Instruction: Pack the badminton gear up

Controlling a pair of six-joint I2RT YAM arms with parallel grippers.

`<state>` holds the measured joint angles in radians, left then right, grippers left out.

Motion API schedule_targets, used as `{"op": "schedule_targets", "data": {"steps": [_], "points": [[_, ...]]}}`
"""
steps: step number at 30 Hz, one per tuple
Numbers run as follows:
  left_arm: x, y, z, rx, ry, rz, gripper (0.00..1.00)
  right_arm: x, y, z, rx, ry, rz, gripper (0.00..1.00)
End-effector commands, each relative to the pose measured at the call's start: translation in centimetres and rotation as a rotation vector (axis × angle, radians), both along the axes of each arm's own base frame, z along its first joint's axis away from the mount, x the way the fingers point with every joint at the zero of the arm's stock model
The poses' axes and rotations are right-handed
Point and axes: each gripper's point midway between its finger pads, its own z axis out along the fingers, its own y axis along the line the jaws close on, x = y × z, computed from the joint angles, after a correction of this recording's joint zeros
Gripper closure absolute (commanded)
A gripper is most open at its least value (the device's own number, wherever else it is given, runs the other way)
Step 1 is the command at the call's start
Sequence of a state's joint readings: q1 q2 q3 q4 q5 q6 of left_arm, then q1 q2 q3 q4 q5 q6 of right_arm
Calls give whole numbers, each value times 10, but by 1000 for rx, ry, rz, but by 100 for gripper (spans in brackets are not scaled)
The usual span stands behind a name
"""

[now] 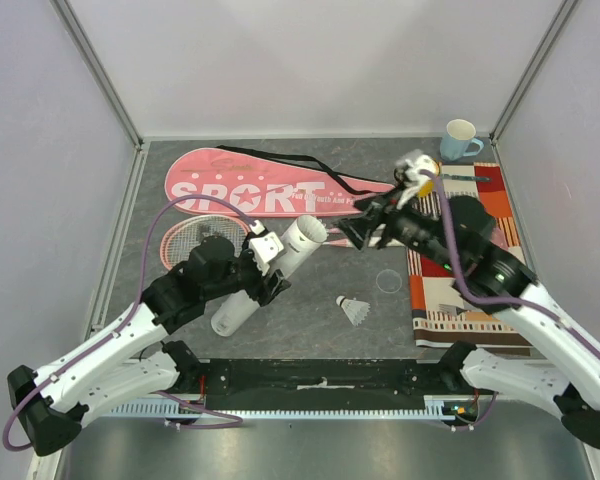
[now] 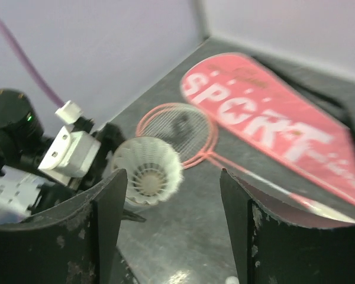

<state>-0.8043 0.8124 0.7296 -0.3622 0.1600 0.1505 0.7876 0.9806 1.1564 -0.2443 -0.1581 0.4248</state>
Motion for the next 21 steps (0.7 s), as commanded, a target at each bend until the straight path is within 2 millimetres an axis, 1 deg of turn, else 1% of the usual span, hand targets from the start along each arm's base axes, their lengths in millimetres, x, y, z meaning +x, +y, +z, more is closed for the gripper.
{"op": "schedule_targets", "data": {"steps": [1, 2, 3, 4, 5, 6, 7, 8, 9, 10, 12, 13, 14, 15, 16, 17, 18, 19, 21], "points": [[5, -3, 22, -53, -61, 1, 83, 11, -89, 24, 25, -58, -398, 27], [5, -4, 21, -51, -59, 1, 83, 11, -96, 9, 3, -29, -431, 25], [5, -4, 21, -48, -58, 3, 83, 6, -108, -3, -12, 4, -469, 25], [6, -4, 21, -47, -58, 6, 83, 7, -116, -16, -10, 50, -519, 25], [6, -4, 21, -47, -57, 4, 83, 5, -120, -47, -62, 114, -537, 23], [7, -4, 22, -48, -61, 6, 83, 0, -123, -61, -74, 148, -541, 23], [7, -3, 22, -47, -61, 8, 83, -4, -121, -75, -75, 206, -531, 23], [6, -3, 22, -48, -60, 10, 83, -11, -121, -104, -128, 268, -524, 23], [7, -2, 21, -46, -62, 12, 83, -14, -120, -119, -143, 309, -516, 23], [6, -2, 22, -49, -63, 11, 83, -21, -117, -144, -153, 381, -508, 22], [6, -2, 23, -50, -64, 13, 83, -36, -107, -168, -154, 474, -436, 21], [7, -2, 22, -48, -64, 16, 83, -43, -106, -191, -179, 533, -421, 21], [6, -2, 21, -46, -64, 13, 83, -53, -98, -201, -157, 609, -379, 21], [6, -2, 22, -49, -64, 14, 83, -59, -97, -211, -156, 652, -364, 22], [6, -2, 23, -51, -65, 11, 83, -66, -99, -231, -172, 701, -358, 23], [6, -2, 23, -51, -66, 14, 83, -77, -92, -232, -133, 744, -307, 23], [6, -2, 22, -50, -64, 13, 83, -82, -92, -237, -122, 766, -292, 23], [6, -2, 22, -51, -64, 11, 83, -89, -93, -249, -111, 797, -283, 23], [6, -3, 21, -47, -61, 6, 83, -105, -83, -258, -81, 874, -206, 23]]}}
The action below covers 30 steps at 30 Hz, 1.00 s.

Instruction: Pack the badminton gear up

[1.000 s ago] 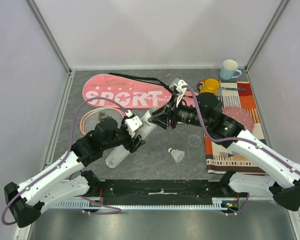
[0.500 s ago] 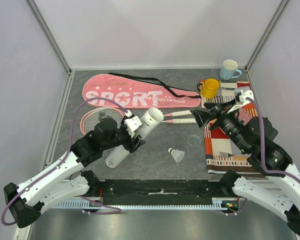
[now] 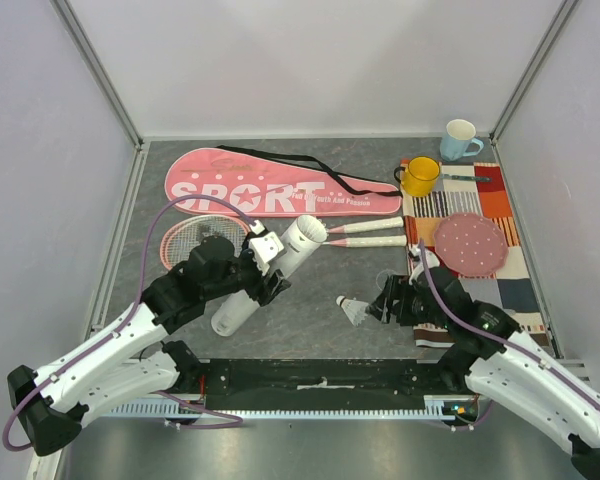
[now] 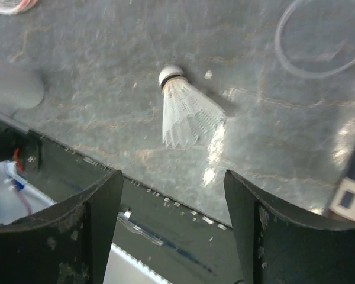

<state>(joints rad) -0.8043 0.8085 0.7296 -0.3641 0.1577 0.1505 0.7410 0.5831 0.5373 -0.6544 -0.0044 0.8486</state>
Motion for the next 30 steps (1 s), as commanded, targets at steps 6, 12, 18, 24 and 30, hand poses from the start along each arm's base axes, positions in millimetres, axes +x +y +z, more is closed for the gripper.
{"op": "schedule_targets", "data": {"steps": [6, 12, 18, 24, 30], "points": [[6, -4, 18, -39, -52, 2, 83, -14, 34, -17, 260, 59, 60, 29], [7, -5, 18, -39, -54, 5, 83, 7, 45, -44, 299, 31, 6, 34], [7, -5, 16, -34, -48, 6, 83, 30, 41, -55, 252, -37, -64, 38], [8, -6, 14, -27, -42, 5, 83, 34, 47, -53, 280, -60, -55, 48], [9, -7, 12, -22, -37, 0, 83, 33, 50, -53, 283, -65, -32, 50]]}}
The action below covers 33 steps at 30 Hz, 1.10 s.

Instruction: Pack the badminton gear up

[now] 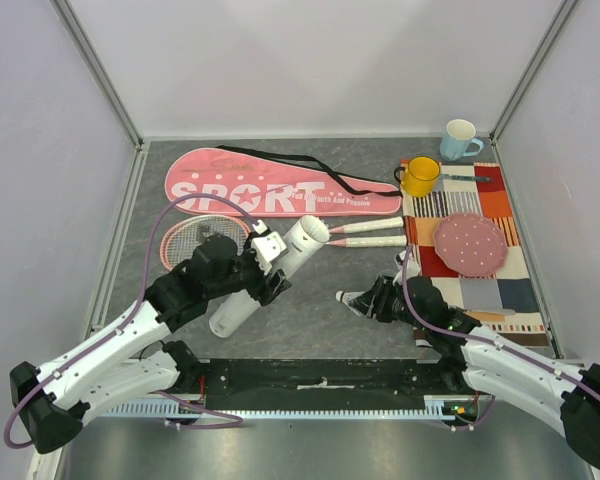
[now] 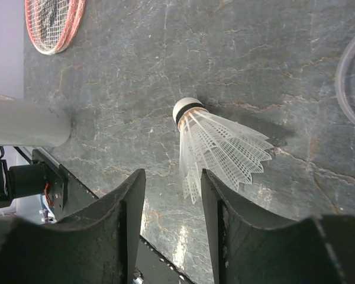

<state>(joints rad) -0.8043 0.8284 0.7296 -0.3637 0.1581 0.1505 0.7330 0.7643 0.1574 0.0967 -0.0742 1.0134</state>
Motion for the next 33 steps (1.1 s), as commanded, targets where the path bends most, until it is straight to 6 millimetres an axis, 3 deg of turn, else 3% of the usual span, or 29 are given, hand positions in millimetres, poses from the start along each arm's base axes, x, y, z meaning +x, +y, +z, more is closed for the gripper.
{"op": "schedule_targets", "data": {"steps": [1, 11, 14, 15, 17, 18, 20, 21, 23, 24, 25, 26, 27, 29, 31, 32, 33], "points": [[7, -6, 17, -33, -49, -2, 83, 7, 8, 6, 28, -52, 15, 51], [7, -6, 16, -34, -43, -1, 83, 24, 5, 0, -78, -115, 13, 75], [6, -7, 15, -31, -39, -5, 83, 36, 3, 15, -171, -186, 38, 95], [7, -7, 15, -33, -40, -7, 83, 46, 9, 40, -167, -239, 45, 100], [6, -7, 14, -30, -36, -10, 83, 52, 4, 60, -239, -301, 76, 100], [6, -8, 14, -32, -37, -15, 83, 56, 4, 87, -249, -330, 81, 100], [5, -9, 13, -31, -31, -20, 83, 60, 2, 117, -273, -386, 101, 100], [4, -10, 12, -29, -29, -25, 83, 66, 4, 155, -281, -467, 113, 100], [4, -11, 13, -32, -28, -29, 83, 62, -1, 172, -331, -471, 159, 100], [4, -11, 12, -31, -25, -30, 83, 60, -2, 195, -359, -506, 204, 100], [5, -12, 12, -29, -25, -32, 83, 58, -1, 207, -366, -516, 226, 100], [4, -12, 11, -29, -21, -38, 83, 58, -2, 239, -354, -568, 222, 100], [3, -13, 12, -31, -21, -40, 83, 55, -7, 238, -391, -540, 242, 100], [4, -12, 12, -31, -24, -40, 83, 53, -14, 256, -423, -566, 243, 100], [3, -12, 13, -32, -26, -40, 83, 44, -12, 276, -421, -586, 302, 100], [3, -12, 14, -36, -27, -44, 83, 38, -10, 295, -394, -618, 329, 100], [2, -12, 14, -36, -27, -46, 83, 33, -5, 288, -403, -584, 389, 100]]}}
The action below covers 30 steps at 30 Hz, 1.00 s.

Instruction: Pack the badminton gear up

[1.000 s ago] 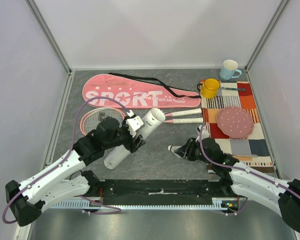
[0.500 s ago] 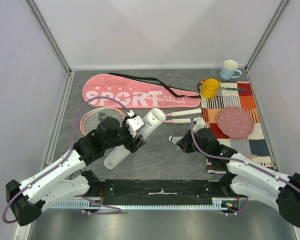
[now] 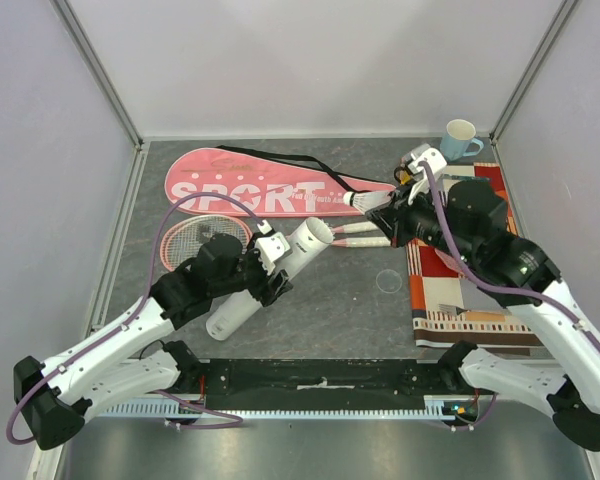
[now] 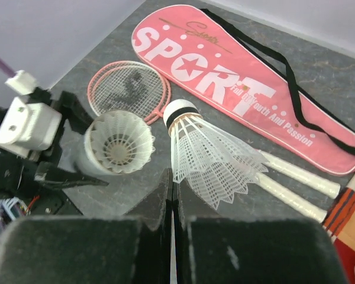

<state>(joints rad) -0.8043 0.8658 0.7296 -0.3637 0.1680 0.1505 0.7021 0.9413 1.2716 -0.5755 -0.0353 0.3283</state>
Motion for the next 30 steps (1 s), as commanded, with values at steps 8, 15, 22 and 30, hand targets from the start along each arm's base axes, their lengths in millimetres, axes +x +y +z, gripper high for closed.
{"op": "schedule_targets", "data": {"steps": [8, 15, 22, 30], "points": [[-1, -13, 24, -68, -43, -60, 83, -33, 18, -6, -234, 111, 325, 100], [-2, -14, 24, -69, -45, -66, 83, -33, 35, -13, -238, 131, 416, 100], [-4, -15, 24, -72, -38, -78, 83, -28, 50, -18, -241, 147, 476, 100], [-5, -16, 23, -69, -35, -83, 83, -25, 62, -28, -267, 182, 541, 100]]}}
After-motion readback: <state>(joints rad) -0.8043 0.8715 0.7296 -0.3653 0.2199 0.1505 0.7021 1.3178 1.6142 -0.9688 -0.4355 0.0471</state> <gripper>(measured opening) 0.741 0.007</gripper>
